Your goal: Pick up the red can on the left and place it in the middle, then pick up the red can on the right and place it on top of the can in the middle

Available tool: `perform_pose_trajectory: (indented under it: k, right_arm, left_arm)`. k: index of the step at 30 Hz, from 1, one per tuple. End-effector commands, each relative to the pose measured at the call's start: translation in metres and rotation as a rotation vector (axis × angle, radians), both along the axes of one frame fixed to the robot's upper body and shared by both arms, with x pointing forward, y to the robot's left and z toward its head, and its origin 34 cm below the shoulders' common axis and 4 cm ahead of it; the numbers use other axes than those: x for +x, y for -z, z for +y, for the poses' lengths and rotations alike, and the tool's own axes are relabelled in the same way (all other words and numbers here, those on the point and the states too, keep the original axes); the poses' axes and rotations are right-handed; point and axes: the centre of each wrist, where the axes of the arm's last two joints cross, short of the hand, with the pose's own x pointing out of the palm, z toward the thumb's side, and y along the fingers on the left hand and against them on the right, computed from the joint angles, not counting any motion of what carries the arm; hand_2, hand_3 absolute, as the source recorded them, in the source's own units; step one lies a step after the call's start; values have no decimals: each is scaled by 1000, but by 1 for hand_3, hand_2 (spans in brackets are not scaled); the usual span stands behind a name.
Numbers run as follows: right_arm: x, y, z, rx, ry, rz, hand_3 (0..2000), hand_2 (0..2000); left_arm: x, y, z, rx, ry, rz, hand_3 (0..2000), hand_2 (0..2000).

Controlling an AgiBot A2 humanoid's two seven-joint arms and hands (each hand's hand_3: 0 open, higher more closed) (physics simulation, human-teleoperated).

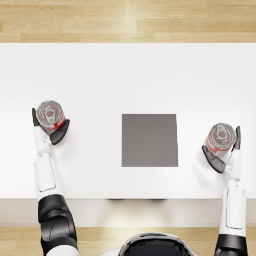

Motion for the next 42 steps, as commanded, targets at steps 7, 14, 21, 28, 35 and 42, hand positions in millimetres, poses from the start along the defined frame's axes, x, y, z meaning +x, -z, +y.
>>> perform_pose_trajectory:
  k: [7, 14, 21, 28, 35, 42]
  right_arm:
    - [18, 7, 5, 20, -4, 38, 0, 0]
    - [16, -35, 15, 6, -88, -124, 1520, 2000]
    - [16, -79, 32, -13, -166, -288, 1520, 2000]
    - [16, -91, 41, -12, -196, -335, 1520, 2000]
    - [13, -100, 47, -9, -213, -373, 1520, 2000]
    - [12, -117, 51, -8, -223, -438, 1520, 2000]
  left_arm:
    - [6, -14, -4, 4, 2, -34, 0, 0]
    - [-15, -73, -33, 128, 139, -317, 1520, 2000]
    - [-30, -100, -111, 233, 440, -452, 1520, 2000]
    - [-35, -102, -164, 244, 618, -476, 1520, 2000]
    - [-37, -82, -192, 121, 706, -403, 1520, 2000]
    - [-39, -37, -211, 65, 755, -231, 1520, 2000]
